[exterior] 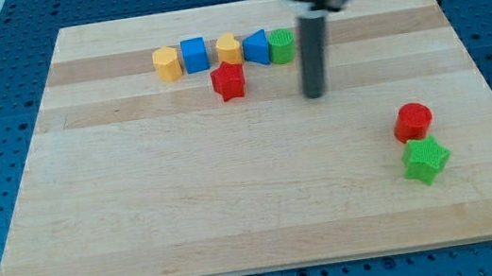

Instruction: Push the red circle slightly left

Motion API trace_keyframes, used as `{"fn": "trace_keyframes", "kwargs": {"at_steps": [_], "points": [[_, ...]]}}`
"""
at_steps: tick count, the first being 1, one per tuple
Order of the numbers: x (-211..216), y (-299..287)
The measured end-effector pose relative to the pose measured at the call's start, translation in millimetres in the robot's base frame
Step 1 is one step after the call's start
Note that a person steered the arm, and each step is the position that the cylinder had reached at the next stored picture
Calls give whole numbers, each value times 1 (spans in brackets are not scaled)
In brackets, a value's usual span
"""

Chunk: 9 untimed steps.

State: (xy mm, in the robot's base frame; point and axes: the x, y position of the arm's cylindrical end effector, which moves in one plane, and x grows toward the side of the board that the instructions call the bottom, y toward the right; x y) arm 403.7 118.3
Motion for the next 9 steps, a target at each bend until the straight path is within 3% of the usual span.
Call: {"fn": "trace_keyframes", "kwargs": {"at_steps": [1,2,3,5,9], "points": [[-5,110],[-6,166],[60,166],[86,150],[88,74]]}}
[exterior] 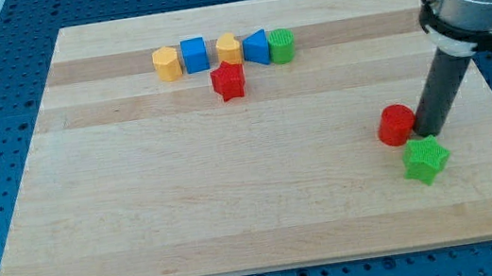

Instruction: Push the red circle slightly left

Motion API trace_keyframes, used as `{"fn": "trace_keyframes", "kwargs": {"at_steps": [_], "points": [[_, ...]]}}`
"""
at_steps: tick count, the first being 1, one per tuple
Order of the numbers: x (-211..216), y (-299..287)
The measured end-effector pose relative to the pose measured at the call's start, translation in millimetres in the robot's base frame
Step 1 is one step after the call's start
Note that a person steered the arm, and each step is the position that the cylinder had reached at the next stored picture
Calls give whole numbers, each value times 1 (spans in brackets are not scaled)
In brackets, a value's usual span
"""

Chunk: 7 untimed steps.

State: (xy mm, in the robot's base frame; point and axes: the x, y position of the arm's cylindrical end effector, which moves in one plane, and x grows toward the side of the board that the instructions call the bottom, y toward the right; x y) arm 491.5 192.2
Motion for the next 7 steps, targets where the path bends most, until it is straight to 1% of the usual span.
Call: {"fn": "trace_keyframes", "kwargs": {"at_steps": [7], "points": [[-5,-133]]}}
